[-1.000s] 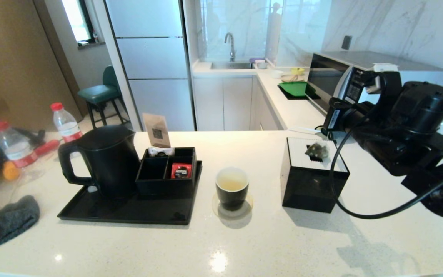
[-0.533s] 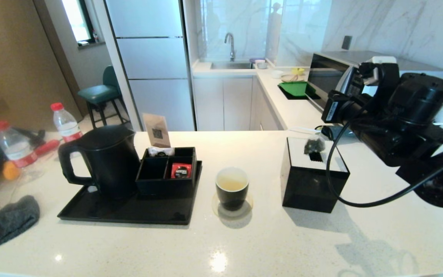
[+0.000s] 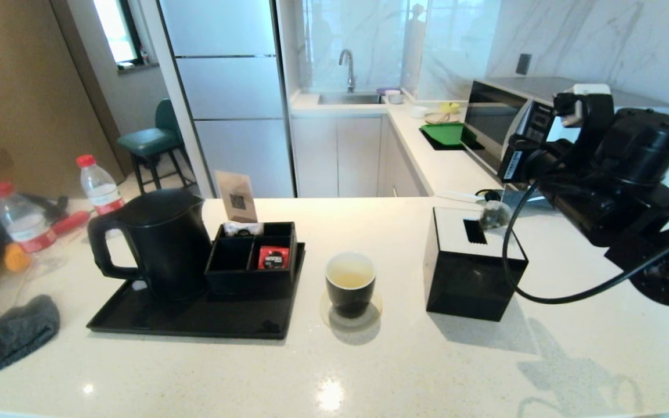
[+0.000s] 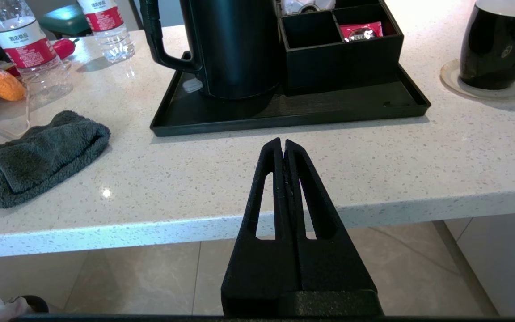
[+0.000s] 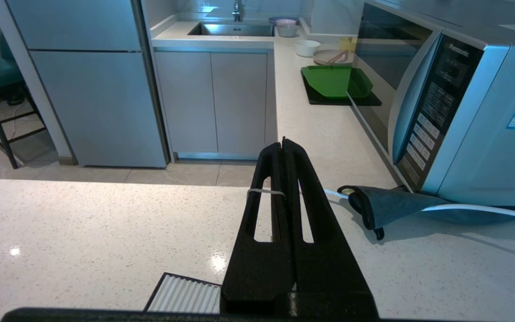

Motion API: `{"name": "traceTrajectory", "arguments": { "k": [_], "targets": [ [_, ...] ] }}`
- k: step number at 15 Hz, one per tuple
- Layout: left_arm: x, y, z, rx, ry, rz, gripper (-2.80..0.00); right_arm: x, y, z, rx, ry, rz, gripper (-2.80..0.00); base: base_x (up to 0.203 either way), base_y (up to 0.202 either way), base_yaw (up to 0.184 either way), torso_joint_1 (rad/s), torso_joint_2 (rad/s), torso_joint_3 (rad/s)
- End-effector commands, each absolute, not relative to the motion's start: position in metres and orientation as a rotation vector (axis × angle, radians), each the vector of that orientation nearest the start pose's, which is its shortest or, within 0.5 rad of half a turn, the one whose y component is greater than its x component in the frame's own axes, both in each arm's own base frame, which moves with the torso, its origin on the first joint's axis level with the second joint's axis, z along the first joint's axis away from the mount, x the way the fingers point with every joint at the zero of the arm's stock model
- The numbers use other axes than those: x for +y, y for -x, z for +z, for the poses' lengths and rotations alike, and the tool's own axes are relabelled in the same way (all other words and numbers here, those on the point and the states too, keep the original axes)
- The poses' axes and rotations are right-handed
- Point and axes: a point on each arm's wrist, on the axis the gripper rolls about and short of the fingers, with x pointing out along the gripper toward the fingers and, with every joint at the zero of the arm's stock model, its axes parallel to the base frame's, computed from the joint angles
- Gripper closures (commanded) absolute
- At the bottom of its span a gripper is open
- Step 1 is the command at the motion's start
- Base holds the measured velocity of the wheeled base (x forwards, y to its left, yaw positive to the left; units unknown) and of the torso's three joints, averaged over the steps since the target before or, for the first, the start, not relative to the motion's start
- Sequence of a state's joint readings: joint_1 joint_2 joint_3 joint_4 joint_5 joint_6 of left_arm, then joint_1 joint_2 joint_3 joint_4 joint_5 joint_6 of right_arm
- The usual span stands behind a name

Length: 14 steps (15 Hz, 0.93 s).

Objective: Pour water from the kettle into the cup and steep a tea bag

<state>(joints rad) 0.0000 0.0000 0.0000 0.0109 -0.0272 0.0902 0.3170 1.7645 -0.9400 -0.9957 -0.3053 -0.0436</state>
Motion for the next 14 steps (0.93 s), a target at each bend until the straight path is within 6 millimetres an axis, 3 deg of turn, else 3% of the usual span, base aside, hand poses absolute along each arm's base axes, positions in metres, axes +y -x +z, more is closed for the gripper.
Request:
{"name": "traceTrajectory", "arguments": {
  "k": [1, 6, 14],
  "targets": [
    [-0.001, 0.023, 0.074, 0.009, -0.09, -0.028, 0.0, 0.097, -0.317, 0.233, -0.163, -0.008, 0.007, 0.0, 0.0, 0.0, 0.0, 0.0, 0.0, 0.0],
    [-0.001, 0.023, 0.074, 0.009, -0.09, -0.028, 0.0, 0.105, -0.315, 0.23, -0.157, -0.008, 0.034, 0.0, 0.0, 0.0, 0.0, 0.0, 0.0, 0.0],
    [-0.001, 0.023, 0.074, 0.009, -0.09, -0.028, 0.0, 0.135, -0.313, 0.217, -0.126, -0.003, 0.119, 0.0, 0.0, 0.0, 0.0, 0.0, 0.0, 0.0]
  ]
}}
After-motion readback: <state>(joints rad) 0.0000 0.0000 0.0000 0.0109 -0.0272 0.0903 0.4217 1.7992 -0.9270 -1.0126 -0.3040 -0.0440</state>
